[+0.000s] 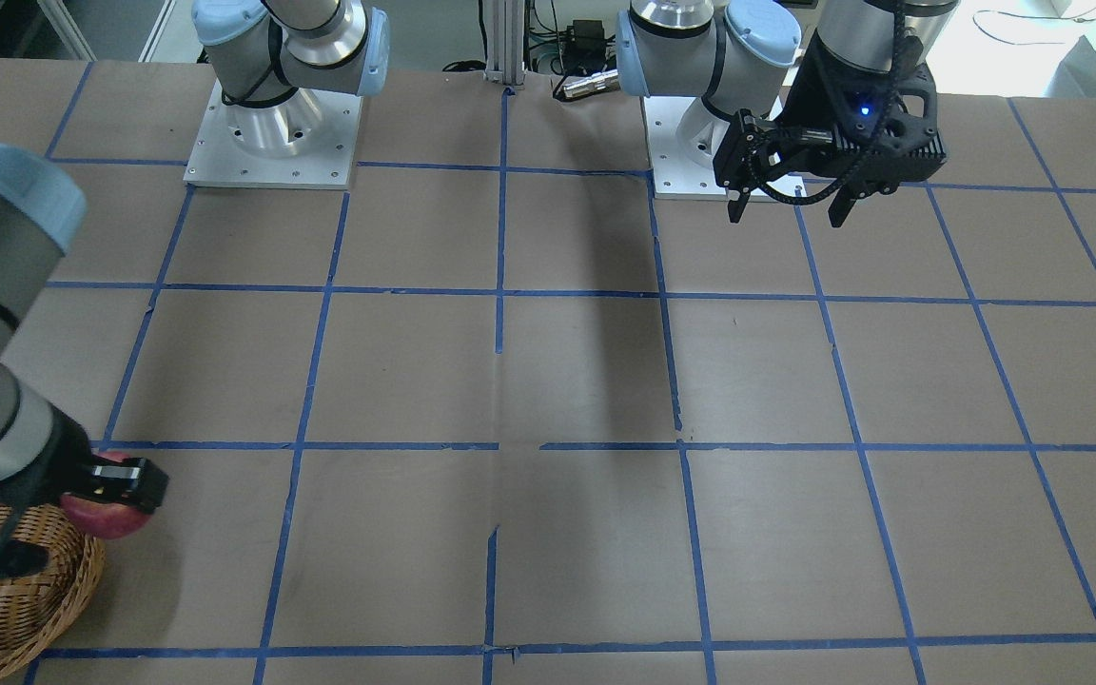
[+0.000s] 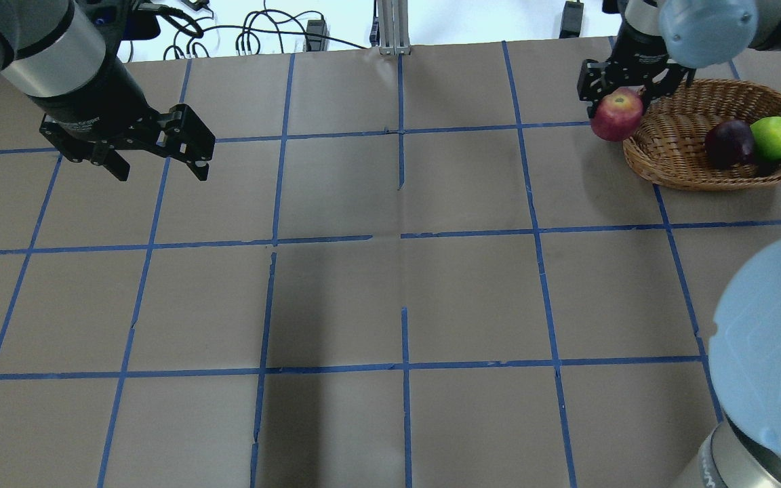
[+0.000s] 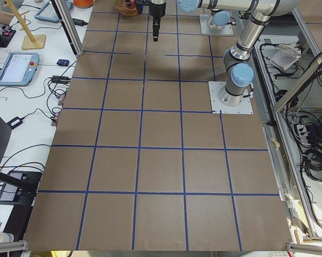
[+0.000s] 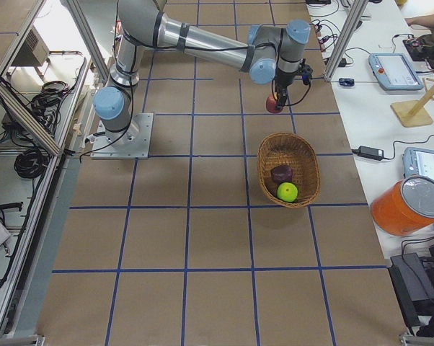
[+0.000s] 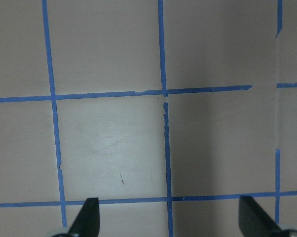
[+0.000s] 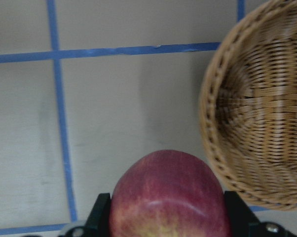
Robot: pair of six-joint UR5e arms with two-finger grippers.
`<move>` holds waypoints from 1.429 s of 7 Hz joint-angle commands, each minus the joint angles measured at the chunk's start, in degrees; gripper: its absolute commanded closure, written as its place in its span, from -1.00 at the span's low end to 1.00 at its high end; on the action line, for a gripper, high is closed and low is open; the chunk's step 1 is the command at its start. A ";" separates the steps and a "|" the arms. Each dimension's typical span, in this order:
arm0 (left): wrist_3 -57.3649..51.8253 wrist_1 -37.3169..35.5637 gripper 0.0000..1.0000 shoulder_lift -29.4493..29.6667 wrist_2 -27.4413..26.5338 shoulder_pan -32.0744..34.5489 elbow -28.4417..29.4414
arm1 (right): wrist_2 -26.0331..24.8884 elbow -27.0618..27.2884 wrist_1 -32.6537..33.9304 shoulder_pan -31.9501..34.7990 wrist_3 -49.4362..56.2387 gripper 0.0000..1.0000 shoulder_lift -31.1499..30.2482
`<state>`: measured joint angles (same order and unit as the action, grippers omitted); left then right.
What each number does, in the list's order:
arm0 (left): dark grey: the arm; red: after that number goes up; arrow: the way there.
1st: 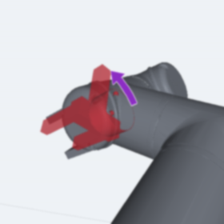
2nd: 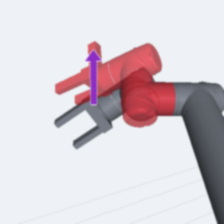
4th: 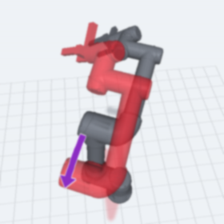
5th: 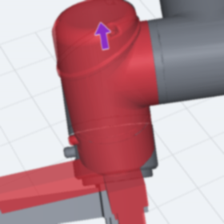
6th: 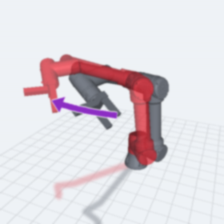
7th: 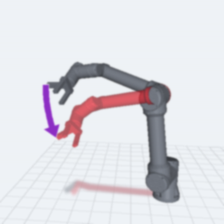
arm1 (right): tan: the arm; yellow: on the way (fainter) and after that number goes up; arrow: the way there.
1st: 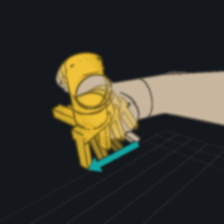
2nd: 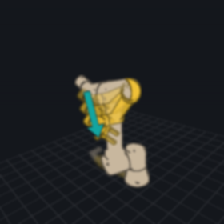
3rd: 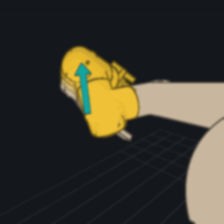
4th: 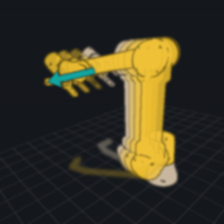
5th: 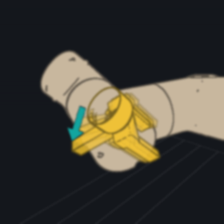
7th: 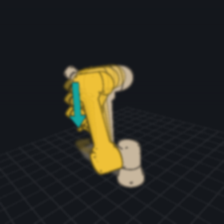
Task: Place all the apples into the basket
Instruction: 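Carry the red apple with the right gripper over the basket, then lower the red apple into the basket and open the right gripper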
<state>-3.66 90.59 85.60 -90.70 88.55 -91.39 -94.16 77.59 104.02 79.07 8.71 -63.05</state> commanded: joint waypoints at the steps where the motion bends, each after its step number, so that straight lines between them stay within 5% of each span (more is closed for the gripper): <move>1: -0.03 0.02 -1.00 -0.08 0.00 -0.04 -0.01 | -0.50 0.37 0.48 -8.28 9.28 1.00 2.04; 3: -0.12 0.02 -1.00 -0.08 0.00 -0.04 -0.01 | -0.24 0.28 6.33 -9.54 10.53 1.00 5.47; 6: -0.12 0.02 -1.00 -0.08 0.00 -0.04 -0.01 | 0.20 0.28 6.19 -9.63 10.26 0.95 8.47; 8: -0.03 -0.06 -1.00 0.01 0.00 -0.04 -0.01 | -0.58 0.02 6.72 -9.72 11.93 0.08 9.96; 9: -0.12 -0.06 -1.00 0.01 0.00 -0.04 -0.01 | -0.67 0.19 6.72 -9.72 11.94 -0.62 10.05; 10: -0.12 -0.06 -1.00 0.01 0.00 -0.04 -0.01 | -0.67 0.28 6.46 -9.72 11.94 -1.00 10.06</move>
<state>-3.75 90.53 85.60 -90.70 88.52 -91.41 -94.75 77.78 110.65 69.36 20.50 -53.12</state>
